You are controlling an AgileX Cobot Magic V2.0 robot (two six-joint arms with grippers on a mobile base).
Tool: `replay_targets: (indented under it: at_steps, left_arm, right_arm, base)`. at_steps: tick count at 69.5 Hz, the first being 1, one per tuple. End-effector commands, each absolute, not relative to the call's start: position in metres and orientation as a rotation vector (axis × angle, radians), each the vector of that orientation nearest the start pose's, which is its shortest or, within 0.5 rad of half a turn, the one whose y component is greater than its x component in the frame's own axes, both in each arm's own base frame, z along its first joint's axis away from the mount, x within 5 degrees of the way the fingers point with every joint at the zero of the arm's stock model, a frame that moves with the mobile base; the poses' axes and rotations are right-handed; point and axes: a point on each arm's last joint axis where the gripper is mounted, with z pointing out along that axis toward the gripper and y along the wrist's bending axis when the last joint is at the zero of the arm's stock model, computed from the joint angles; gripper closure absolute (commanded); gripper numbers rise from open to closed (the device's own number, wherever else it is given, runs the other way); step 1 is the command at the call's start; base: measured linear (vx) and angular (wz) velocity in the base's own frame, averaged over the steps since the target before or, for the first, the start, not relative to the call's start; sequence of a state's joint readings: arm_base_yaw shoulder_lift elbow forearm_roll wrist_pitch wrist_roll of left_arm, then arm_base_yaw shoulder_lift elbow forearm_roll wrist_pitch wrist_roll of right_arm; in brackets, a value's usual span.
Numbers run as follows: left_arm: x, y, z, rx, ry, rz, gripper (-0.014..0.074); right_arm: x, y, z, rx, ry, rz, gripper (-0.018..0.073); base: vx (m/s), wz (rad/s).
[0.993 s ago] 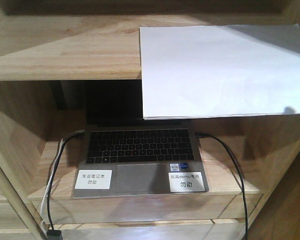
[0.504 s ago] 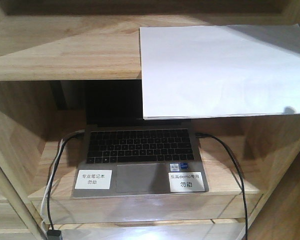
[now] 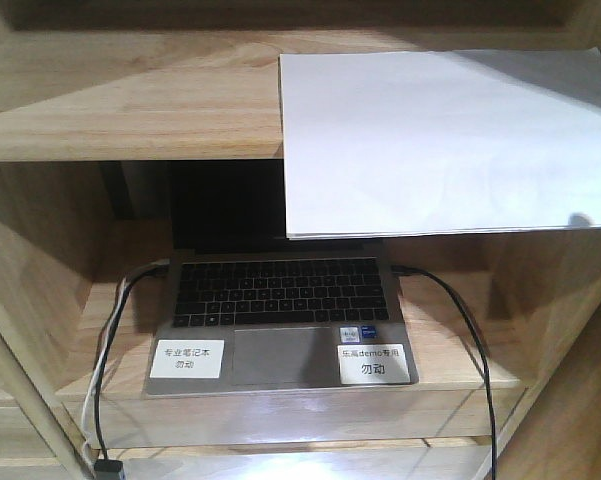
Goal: Grab stapler and paper to desk for stapling
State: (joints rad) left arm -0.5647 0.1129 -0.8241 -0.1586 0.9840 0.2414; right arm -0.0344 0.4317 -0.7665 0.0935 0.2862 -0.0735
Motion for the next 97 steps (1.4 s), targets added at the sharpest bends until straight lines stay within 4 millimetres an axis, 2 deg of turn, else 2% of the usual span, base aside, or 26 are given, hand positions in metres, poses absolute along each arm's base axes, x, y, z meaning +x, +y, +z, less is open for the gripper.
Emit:
replay_targets:
  at_steps: [1,28,36,45,59,65,77,97]
  left_arm:
    - [-0.029,0.004,0.389,0.654,1.511,-0.45,0.0603]
    - [-0.029,0.004,0.389,0.654,1.511,-0.45,0.0603]
    - [-0.029,0.004,0.389,0.654,1.511,-0.45,0.0603]
    - [-0.029,0.004,0.389,0.654,1.511,-0.45,0.0603]
    - [-0.029,0.004,0.389,0.654,1.511,-0.45,0.0603]
    - [-0.029,0.004,0.389,0.654,1.511,-0.45,0.0603]
    - [-0.029,0.004,0.389,0.654,1.511,-0.45,0.0603]
    - [-0.029,0.004,0.389,0.654,1.511,-0.45,0.0603]
  right_arm:
    - [0.069,-0.001,0.426,0.018,1.349,-0.007,0.0214]
    - [0.069,-0.001,0.426,0.019,1.343,-0.007,0.0213]
    - [0.069,-0.001,0.428,0.024,1.322,-0.001,0.0187]
    - [0.069,-0.001,0.429,0.038,1.316,0.025,0.0087]
    - [0.067,-0.001,0.433,0.045,1.27,0.028,-0.0161]
    - [0.067,-0.001,0.435,0.072,1.241,0.06,-0.0167]
    - [0.067,-0.002,0.435,0.263,1.219,0.316,-0.0153]
    - [0.066,-0.004,0.438,0.682,1.06,0.903,-0.0123]
  base:
    - [0.0,0.0]
    - [0.0,0.0]
    - [0.0,0.0]
    - [0.0,0.0]
    - [0.0,0.0]
    - [0.0,0.0]
    - [0.0,0.0]
    - [0.0,0.0]
